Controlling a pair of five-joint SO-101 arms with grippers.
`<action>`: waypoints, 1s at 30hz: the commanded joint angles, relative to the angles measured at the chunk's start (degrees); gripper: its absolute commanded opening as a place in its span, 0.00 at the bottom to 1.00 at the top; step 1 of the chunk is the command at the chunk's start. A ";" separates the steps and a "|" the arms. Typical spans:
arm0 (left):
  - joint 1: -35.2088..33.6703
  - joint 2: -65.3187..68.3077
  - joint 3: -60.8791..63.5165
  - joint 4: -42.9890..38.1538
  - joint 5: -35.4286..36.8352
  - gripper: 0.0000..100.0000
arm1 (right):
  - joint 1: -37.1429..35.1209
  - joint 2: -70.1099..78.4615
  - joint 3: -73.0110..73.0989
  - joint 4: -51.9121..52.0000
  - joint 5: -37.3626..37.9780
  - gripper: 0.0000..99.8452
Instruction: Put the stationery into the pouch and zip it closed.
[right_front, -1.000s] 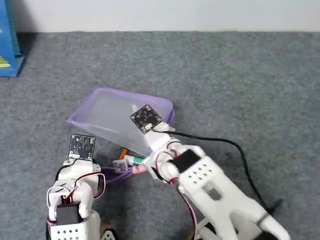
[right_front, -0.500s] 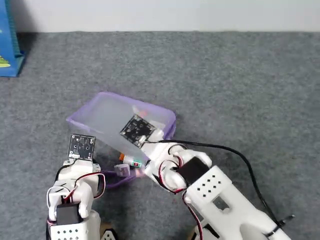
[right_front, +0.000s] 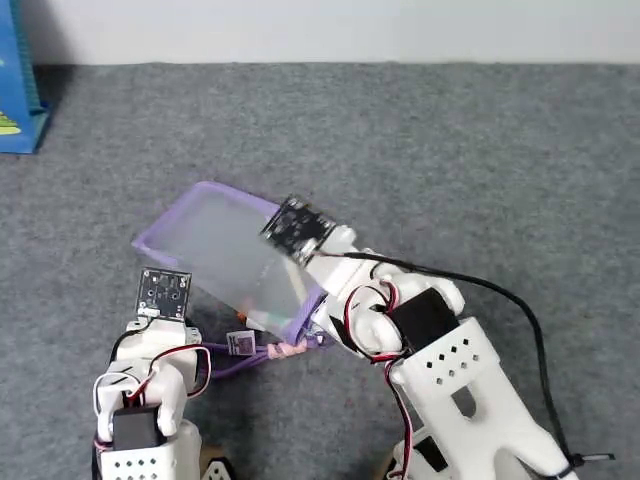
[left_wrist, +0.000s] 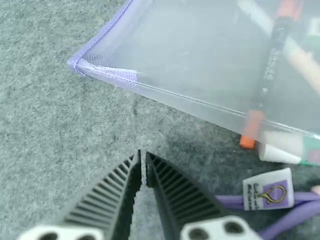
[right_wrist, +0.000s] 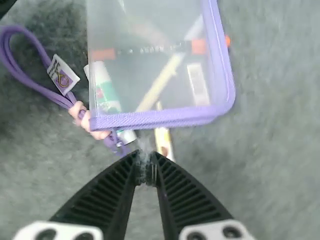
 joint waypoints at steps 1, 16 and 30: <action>-0.35 -0.70 -0.66 0.44 -0.09 0.01 | -2.15 -0.13 2.90 0.48 -13.36 0.04; -0.35 -0.70 -0.66 0.44 -0.09 0.01 | -11.56 0.92 25.58 -29.32 -24.18 0.01; -0.35 -0.70 -0.66 0.44 -0.09 0.01 | -11.38 32.75 8.18 -41.54 -26.46 0.01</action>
